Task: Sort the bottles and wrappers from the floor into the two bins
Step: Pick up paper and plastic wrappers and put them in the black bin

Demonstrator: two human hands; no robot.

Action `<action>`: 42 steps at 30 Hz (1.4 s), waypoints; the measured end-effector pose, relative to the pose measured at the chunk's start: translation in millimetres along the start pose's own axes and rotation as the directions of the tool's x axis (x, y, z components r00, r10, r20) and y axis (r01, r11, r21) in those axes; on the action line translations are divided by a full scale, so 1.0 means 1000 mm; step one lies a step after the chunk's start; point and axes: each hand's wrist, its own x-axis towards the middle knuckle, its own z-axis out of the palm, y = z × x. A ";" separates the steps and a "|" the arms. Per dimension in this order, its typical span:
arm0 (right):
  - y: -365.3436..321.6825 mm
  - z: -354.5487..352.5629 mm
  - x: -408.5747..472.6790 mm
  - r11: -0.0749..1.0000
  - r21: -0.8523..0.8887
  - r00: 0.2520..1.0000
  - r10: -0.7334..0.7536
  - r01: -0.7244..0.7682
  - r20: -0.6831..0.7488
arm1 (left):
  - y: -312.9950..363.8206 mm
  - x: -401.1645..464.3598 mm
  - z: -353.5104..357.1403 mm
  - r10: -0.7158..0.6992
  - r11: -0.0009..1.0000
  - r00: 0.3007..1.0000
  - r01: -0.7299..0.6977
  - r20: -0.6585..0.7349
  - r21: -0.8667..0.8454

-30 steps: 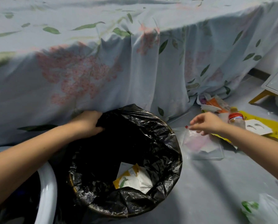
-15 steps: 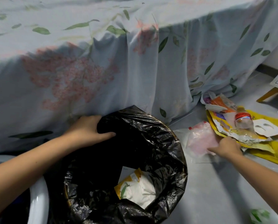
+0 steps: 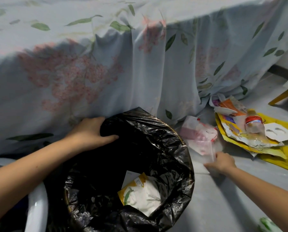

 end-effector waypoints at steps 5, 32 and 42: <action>-0.002 -0.005 -0.003 0.960 0.279 0.998 -0.031 0.015 0.053 | 0.000 0.000 0.001 0.007 1.000 1.000 -0.007 -0.001 -0.003; -0.072 -0.200 -0.146 0.168 0.985 0.734 -0.675 0.047 0.080 | 0.092 -0.037 -0.071 0.106 0.705 0.984 -0.175 -0.142 -0.687; -0.101 -0.186 -0.181 0.092 0.985 0.749 -0.661 0.146 -0.049 | 0.102 -0.061 -0.062 0.228 0.523 0.901 0.206 0.369 -0.827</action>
